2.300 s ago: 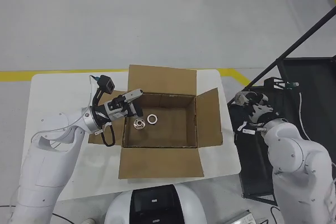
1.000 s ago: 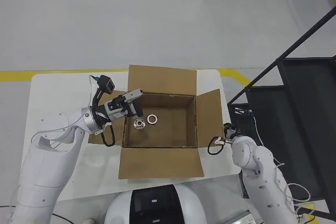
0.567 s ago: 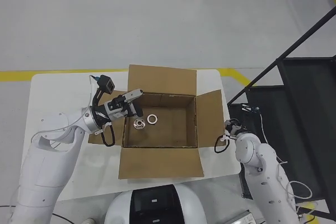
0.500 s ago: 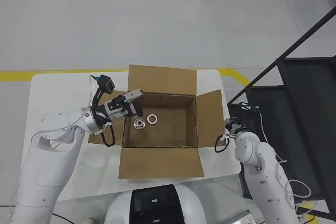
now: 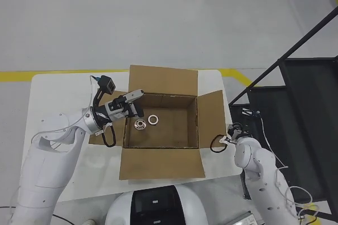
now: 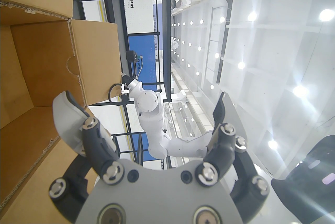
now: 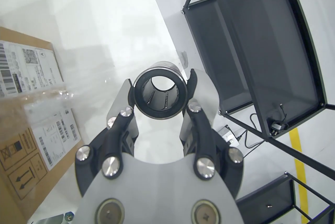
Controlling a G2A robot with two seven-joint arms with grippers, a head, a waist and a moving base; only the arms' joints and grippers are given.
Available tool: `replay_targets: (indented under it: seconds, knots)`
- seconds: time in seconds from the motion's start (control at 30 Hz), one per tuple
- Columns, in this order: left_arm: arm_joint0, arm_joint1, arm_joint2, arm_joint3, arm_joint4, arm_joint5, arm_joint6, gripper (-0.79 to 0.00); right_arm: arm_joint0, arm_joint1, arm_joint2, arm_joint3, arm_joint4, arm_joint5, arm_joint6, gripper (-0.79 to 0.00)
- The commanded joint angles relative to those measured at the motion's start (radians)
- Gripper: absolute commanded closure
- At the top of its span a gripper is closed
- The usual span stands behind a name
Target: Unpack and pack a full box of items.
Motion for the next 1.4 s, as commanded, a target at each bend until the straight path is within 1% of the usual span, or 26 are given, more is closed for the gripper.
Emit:
replay_targets:
  seconds: [0.0, 0.1, 0.4, 0.63, 0.77, 0.8, 0.83, 0.87, 0.9, 0.93, 1.03, 1.13, 1.23, 1.37]
  knots:
    - [0.000, 0.000, 0.000, 0.000, 0.000, 0.000, 0.000, -0.785, -0.018, -0.002, -0.010, -0.002, 0.004, -0.003, -0.007, 0.000]
    - [0.000, 0.000, 0.000, 0.000, 0.000, 0.000, 0.000, -0.785, -0.025, -0.007, -0.028, 0.034, 0.038, -0.006, -0.024, 0.000]
    - [0.000, 0.000, 0.000, 0.000, 0.000, 0.000, 0.000, -0.785, -0.005, -0.021, -0.063, 0.165, 0.116, -0.005, -0.127, 0.000]
    - [0.000, 0.000, 0.000, 0.000, 0.000, 0.000, 0.000, -0.785, 0.006, -0.028, -0.061, 0.196, 0.128, 0.033, -0.186, 0.000]
    - [0.000, 0.000, 0.000, 0.000, 0.000, 0.000, 0.000, -0.785, 0.017, -0.031, -0.060, 0.222, 0.151, 0.030, -0.198, 0.000]
    - [0.000, 0.000, 0.000, 0.000, 0.000, 0.000, 0.000, -0.785, 0.023, -0.032, -0.061, 0.232, 0.157, 0.029, -0.200, -0.114]
    - [0.000, 0.000, 0.000, 0.000, 0.000, 0.000, 0.000, -0.785, 0.027, -0.033, -0.062, 0.242, 0.164, 0.026, -0.202, -0.129]
    - [0.000, 0.000, 0.000, 0.000, 0.000, 0.000, 0.000, -0.785, 0.032, -0.034, -0.062, 0.250, 0.174, 0.023, -0.203, -0.169]
    - [0.000, 0.000, 0.000, 0.000, 0.000, 0.000, 0.000, -0.785, 0.035, -0.035, -0.061, 0.256, 0.185, 0.020, -0.205, -0.372]
    - [0.000, 0.000, 0.000, 0.000, 0.000, 0.000, 0.000, -0.785, 0.037, -0.036, -0.060, 0.260, 0.193, 0.016, -0.206, -0.785]
    - [0.000, 0.000, 0.000, 0.000, 0.000, 0.000, 0.000, -0.785, 0.037, -0.037, -0.052, 0.258, 0.214, 0.008, -0.213, -0.785]
    - [0.000, 0.000, 0.000, 0.000, 0.000, 0.000, 0.000, -0.785, 0.018, -0.036, -0.036, 0.225, 0.220, 0.011, -0.221, -0.785]
    - [0.000, 0.000, 0.000, 0.000, 0.000, 0.000, 0.000, -0.785, -0.023, -0.034, -0.013, 0.155, 0.214, 0.024, -0.235, -0.785]
    - [0.000, 0.000, 0.000, 0.000, 0.000, 0.000, 0.000, -0.785, -0.103, -0.032, 0.020, 0.020, 0.189, 0.047, -0.246, -0.785]
